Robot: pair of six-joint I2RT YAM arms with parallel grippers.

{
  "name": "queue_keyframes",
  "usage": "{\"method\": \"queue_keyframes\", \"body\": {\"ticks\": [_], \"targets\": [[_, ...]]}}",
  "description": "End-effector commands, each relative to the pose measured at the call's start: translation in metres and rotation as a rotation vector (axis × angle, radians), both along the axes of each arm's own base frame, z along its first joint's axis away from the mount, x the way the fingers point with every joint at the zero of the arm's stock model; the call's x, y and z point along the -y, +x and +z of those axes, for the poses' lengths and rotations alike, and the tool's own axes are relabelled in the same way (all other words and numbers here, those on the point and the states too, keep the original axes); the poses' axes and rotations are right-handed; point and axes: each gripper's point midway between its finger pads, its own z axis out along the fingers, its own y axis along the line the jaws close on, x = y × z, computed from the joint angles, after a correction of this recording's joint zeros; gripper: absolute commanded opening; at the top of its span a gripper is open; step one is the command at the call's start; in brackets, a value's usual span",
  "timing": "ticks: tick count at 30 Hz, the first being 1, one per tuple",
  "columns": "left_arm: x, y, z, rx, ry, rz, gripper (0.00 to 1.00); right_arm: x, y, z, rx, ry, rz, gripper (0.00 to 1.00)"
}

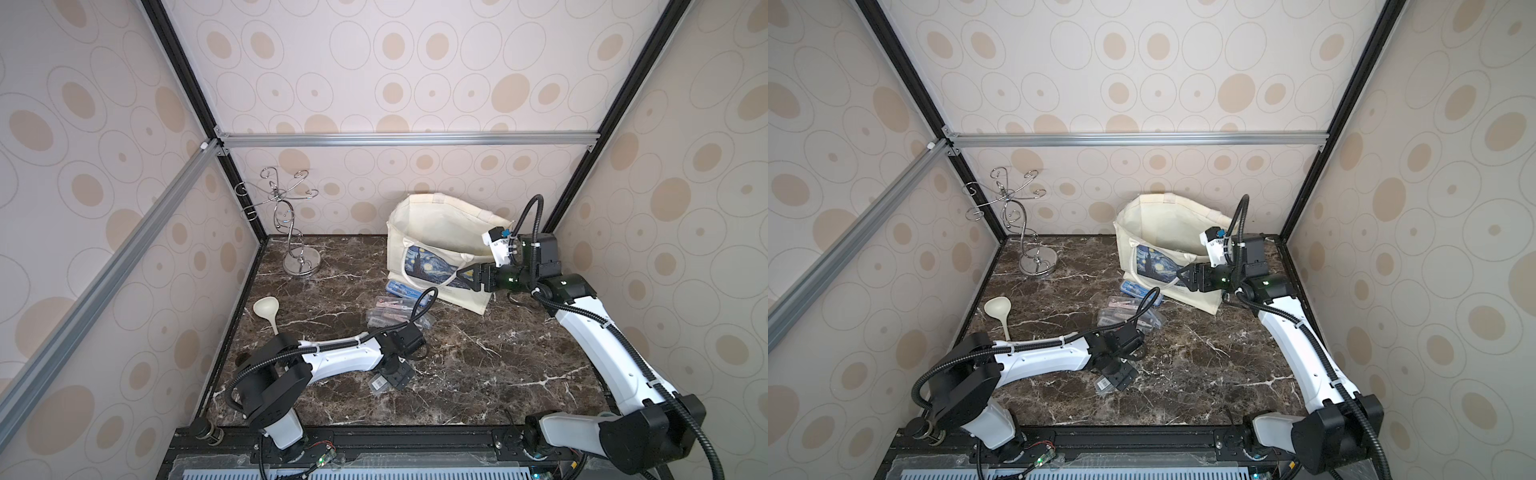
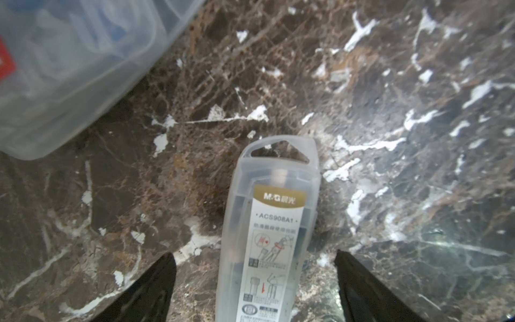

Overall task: Put the compass set into the canvas bag
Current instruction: Pick up the compass set at the center of the board.

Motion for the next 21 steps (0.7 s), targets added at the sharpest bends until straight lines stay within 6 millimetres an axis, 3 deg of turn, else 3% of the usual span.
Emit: {"method": "queue_keyframes", "body": {"ticks": [1,12,21], "targets": [[0.003,-0.002,0.001,-0.015,0.025,-0.023,0.85,0.000,-0.003,0.011,0.042,0.003,0.006,0.76],[0.009,-0.006,-0.012,-0.053,0.019,-0.030,0.51,0.001,-0.004,0.019,0.069,0.004,0.001,0.76],[0.013,0.009,-0.002,0.034,-0.015,0.016,0.43,0.000,-0.003,0.027,0.088,0.012,0.001,0.76]]}}
